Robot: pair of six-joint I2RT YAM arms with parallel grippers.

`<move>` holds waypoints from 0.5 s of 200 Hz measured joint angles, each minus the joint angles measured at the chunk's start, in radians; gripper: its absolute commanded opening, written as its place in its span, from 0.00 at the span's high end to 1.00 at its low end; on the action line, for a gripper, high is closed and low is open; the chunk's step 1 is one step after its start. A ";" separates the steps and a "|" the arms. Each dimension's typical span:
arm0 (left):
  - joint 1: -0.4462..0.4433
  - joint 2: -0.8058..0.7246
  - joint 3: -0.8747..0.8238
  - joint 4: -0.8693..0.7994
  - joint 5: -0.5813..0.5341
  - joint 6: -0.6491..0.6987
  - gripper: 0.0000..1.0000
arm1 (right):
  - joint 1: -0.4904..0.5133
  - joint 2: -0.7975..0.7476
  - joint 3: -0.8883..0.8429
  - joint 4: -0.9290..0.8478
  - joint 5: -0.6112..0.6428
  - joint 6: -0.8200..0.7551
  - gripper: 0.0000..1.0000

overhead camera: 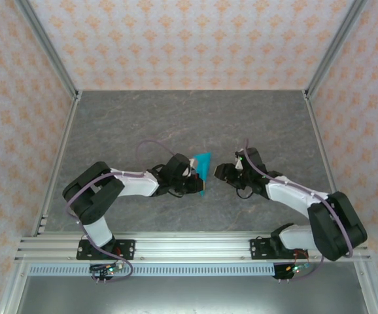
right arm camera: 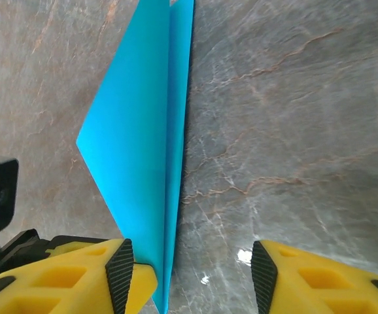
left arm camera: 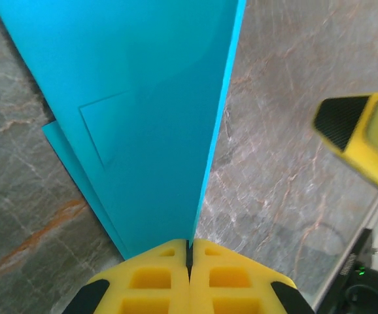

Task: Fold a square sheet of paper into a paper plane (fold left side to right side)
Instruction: Fold the wing for the fifth time at the center of the table.

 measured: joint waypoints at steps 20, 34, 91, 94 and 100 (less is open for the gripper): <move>0.011 0.000 -0.027 0.076 0.026 -0.048 1.00 | 0.023 0.053 0.008 0.041 -0.003 0.011 0.52; 0.018 0.000 -0.048 0.129 0.045 -0.082 1.00 | 0.027 0.085 0.017 0.068 -0.008 0.018 0.52; 0.062 0.005 -0.088 0.219 0.093 -0.166 1.00 | 0.027 0.196 0.048 0.198 -0.051 0.035 0.53; 0.064 0.007 -0.089 0.220 0.094 -0.166 1.00 | 0.027 0.202 0.049 0.203 -0.054 0.038 0.53; 0.066 0.012 -0.090 0.222 0.097 -0.173 1.00 | 0.027 0.213 0.052 0.212 -0.059 0.039 0.53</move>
